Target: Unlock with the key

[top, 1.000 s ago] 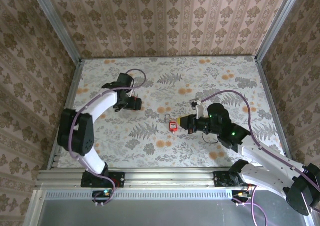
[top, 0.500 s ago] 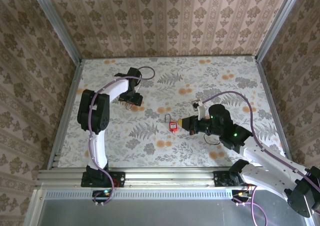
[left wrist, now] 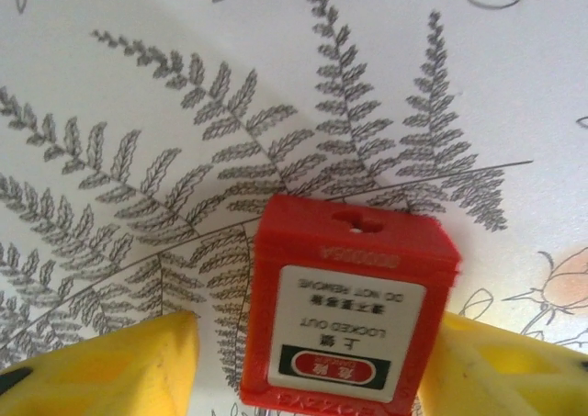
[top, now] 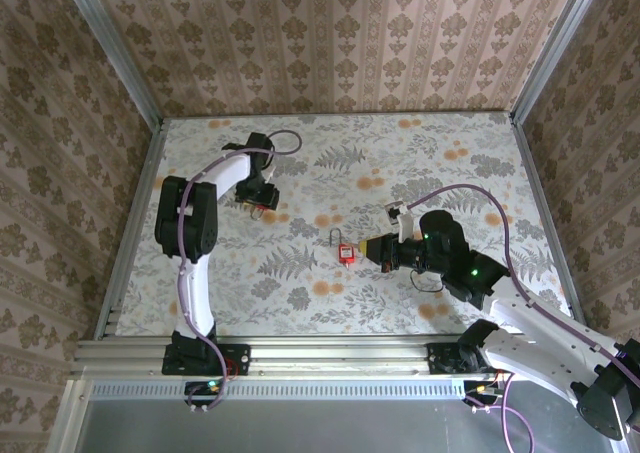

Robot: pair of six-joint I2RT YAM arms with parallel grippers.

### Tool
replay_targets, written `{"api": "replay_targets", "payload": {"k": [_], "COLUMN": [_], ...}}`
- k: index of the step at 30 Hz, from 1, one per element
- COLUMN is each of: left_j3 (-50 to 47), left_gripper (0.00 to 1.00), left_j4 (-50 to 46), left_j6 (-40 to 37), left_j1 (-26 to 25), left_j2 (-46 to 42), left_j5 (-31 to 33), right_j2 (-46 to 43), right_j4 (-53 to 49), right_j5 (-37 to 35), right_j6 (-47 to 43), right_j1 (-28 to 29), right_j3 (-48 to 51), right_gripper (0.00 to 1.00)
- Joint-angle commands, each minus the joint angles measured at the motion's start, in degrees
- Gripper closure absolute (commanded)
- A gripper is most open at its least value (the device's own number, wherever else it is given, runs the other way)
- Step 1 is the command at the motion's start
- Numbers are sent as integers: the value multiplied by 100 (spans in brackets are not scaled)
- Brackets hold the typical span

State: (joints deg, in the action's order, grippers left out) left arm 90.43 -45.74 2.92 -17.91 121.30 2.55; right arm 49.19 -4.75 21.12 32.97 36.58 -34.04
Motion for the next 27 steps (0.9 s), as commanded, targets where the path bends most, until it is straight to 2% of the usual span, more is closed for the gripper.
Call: {"api": "replay_targets", "payload": {"k": [1,4,7,11,14,17,22,26,27], "left_j3": [109,123,-76,-264,-391,-811,-2045,-2935,-3177], "left_gripper": [44,52,54,62,66,68,80,81,83], "left_j4": [-71,-98,79,240,409,857,2076,2812,3000], "left_j6": [-11,-45,-15,-107,-370,-860,-1939,-2834,-3197], "left_j1": [68,77,62,-66,-280,-595,-1232,-1944,-2107], "left_j2": [201,195,56,-90,-384,-1015,-2456,-3495,-3753], "left_j5": [-350,-503,-823,-1098,-1228,-1246,-1131,-734,-815], "right_j2": [-102,-111,-103,-56,78,150,374,753,830], "right_j4": [-8,-103,-247,-997,-1410,-1522,-1597,-2018,-2091], "right_j5": [-133,-129,-148,-344,-221,217,1105,1249,1262], "right_j6": [-6,-52,-156,-393,-487,-591,-764,-1181,-1268], "right_j1": [16,16,16,-30,-311,-752,-1537,-1592,-1592], "right_j3": [42,-6,-92,-443,-662,-744,-1026,-1557,-1683], "right_gripper": [100,100,100,100,100,100,100,100,100]}}
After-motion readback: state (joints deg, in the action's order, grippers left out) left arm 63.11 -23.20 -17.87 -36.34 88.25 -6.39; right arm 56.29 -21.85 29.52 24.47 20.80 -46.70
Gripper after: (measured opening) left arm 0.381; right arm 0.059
